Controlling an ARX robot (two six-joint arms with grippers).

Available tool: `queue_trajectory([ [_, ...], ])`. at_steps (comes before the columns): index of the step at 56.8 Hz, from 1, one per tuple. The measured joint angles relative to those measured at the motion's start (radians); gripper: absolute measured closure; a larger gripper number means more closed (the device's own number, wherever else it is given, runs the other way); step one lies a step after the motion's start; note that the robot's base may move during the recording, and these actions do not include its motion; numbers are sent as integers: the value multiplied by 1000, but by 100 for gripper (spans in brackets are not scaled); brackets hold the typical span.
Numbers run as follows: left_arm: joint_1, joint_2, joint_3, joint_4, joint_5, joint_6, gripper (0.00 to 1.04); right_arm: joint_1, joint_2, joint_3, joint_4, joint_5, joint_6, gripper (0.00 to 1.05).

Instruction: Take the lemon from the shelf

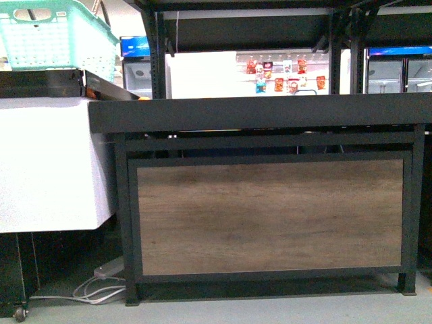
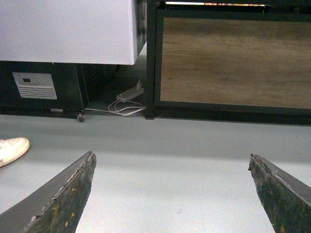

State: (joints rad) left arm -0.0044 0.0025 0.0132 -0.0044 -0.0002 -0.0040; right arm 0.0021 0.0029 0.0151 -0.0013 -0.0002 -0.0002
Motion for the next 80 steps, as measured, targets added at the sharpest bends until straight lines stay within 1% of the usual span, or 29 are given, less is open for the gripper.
queue_trajectory([
  [80, 0, 0, 0, 0, 0, 0, 8, 0, 0, 0, 0, 0, 0, 7],
])
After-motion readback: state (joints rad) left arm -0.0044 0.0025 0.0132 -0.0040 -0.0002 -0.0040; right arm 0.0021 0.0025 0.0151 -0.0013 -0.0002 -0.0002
